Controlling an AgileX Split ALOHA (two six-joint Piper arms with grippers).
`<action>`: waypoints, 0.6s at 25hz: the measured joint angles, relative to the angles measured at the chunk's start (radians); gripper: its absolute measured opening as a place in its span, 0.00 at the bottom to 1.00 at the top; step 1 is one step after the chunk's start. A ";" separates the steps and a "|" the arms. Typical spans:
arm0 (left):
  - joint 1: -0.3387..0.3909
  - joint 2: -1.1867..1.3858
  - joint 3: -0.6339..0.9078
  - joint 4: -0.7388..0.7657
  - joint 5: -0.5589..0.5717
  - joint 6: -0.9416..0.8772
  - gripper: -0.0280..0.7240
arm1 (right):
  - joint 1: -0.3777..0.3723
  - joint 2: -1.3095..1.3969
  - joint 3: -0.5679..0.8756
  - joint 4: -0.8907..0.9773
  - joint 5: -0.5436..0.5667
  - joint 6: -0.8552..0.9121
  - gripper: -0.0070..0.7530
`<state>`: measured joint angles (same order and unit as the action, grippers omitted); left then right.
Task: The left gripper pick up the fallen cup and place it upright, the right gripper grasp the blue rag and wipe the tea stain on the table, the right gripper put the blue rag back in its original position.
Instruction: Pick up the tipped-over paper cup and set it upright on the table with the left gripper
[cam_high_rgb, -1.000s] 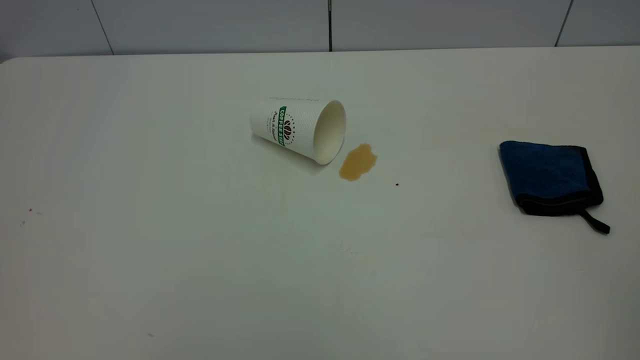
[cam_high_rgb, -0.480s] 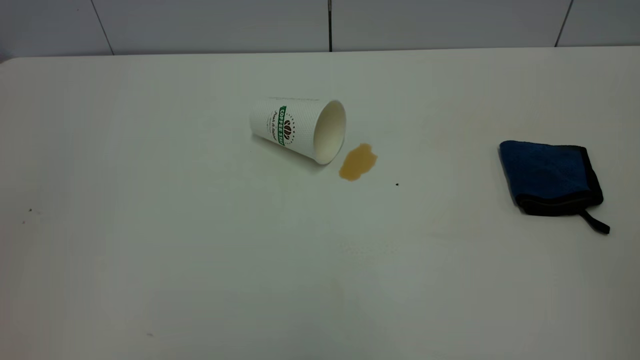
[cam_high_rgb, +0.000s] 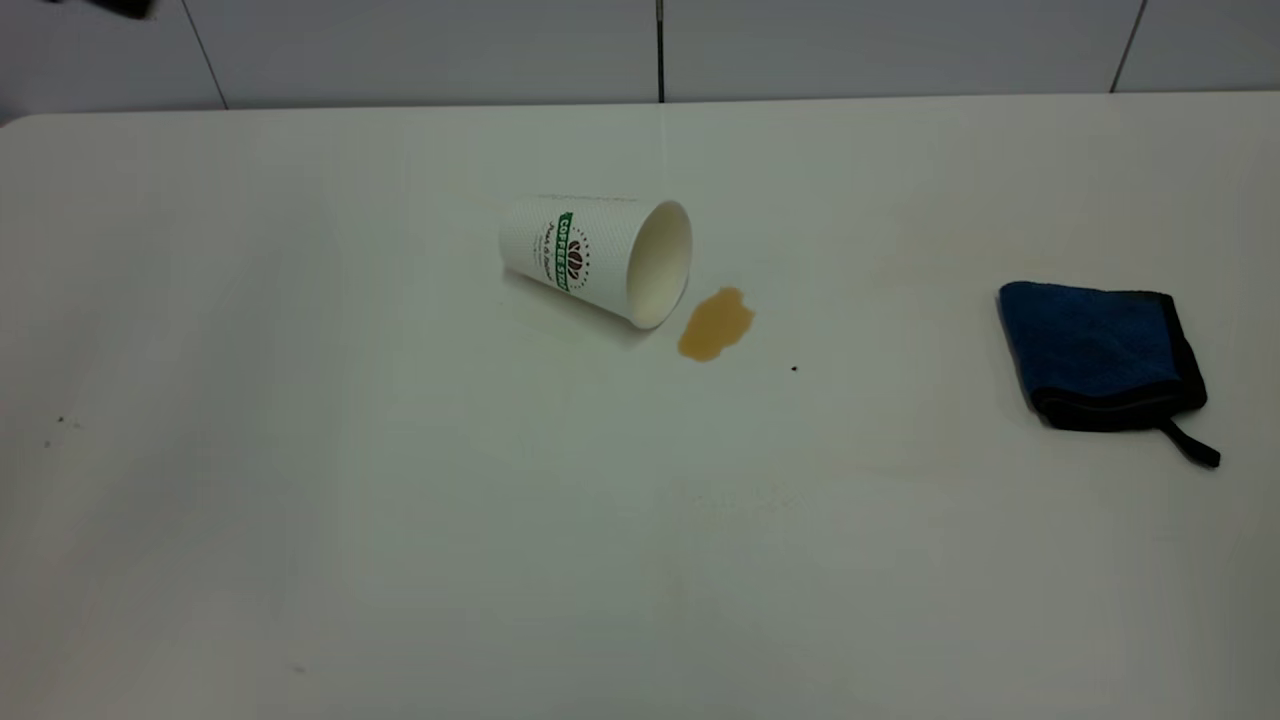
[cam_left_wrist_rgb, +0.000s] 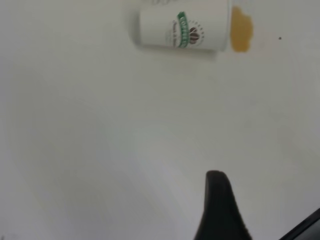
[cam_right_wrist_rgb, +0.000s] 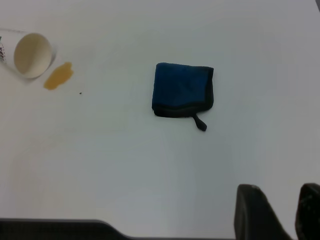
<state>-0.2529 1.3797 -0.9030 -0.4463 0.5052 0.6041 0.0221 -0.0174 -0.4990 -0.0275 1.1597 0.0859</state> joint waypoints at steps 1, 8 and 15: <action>-0.035 0.051 -0.038 0.010 -0.017 0.002 0.73 | 0.000 0.000 0.000 0.000 0.000 0.000 0.32; -0.267 0.395 -0.251 0.254 -0.126 -0.190 0.73 | 0.000 0.000 0.000 0.000 0.000 0.000 0.32; -0.432 0.636 -0.445 0.815 0.027 -0.791 0.73 | 0.000 0.000 0.000 0.000 0.000 0.000 0.32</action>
<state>-0.6846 2.0161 -1.3479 0.3683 0.5324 -0.1867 0.0221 -0.0174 -0.4990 -0.0275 1.1597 0.0859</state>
